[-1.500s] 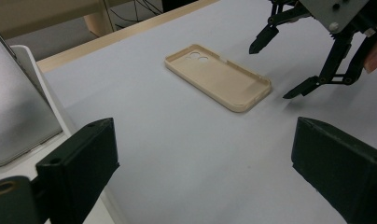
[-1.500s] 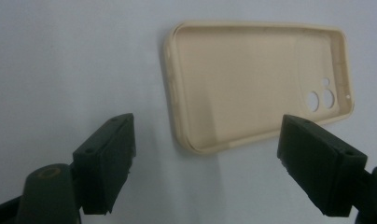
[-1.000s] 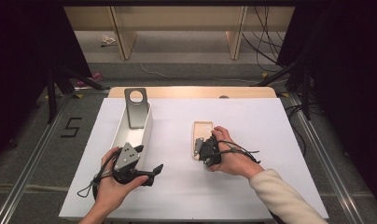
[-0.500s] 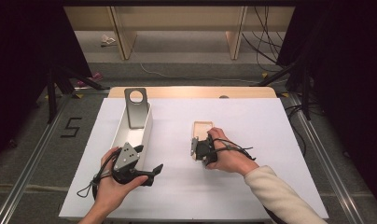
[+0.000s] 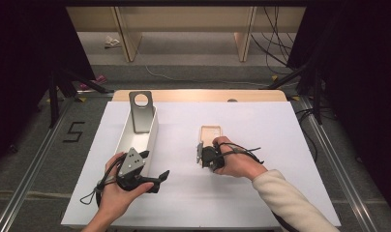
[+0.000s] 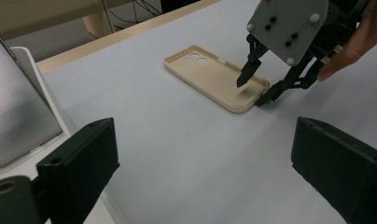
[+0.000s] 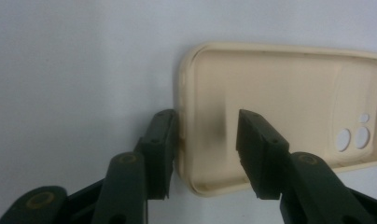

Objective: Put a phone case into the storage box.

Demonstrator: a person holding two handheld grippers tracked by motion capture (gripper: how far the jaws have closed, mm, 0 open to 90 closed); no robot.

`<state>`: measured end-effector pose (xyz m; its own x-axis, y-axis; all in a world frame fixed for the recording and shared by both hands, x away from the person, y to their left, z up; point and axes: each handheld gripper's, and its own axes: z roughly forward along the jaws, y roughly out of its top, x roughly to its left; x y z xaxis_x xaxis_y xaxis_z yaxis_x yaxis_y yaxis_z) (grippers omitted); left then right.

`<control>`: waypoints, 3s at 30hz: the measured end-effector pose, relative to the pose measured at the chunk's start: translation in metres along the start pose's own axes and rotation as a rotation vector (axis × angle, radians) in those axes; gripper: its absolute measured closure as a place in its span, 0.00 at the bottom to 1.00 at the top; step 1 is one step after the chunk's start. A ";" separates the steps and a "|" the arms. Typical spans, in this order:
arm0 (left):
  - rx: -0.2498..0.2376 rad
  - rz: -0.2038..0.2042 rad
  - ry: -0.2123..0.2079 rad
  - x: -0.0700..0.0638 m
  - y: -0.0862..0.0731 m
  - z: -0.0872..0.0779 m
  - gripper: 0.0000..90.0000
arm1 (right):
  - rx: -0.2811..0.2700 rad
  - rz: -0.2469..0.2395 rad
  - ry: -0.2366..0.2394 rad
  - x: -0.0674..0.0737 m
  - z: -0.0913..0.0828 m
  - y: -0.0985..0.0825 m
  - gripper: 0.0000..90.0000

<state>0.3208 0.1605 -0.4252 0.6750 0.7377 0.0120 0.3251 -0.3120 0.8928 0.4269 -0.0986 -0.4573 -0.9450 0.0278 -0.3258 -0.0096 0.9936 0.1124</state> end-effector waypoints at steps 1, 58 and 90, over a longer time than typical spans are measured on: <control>0.000 0.000 0.000 0.000 0.000 0.000 0.07 | -0.003 0.002 0.003 0.000 0.000 0.000 0.67; 0.002 0.007 -0.011 -0.002 0.000 0.000 0.08 | -0.010 0.016 0.102 -0.001 -0.002 0.000 0.96; 0.022 -0.003 -0.007 0.004 -0.004 0.001 0.10 | -0.260 0.075 0.117 -0.006 -0.035 -0.040 0.97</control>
<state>0.3229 0.1637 -0.4296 0.6786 0.7345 0.0062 0.3413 -0.3228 0.8828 0.4213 -0.1425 -0.4268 -0.9774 0.0718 -0.1988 -0.0079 0.9274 0.3741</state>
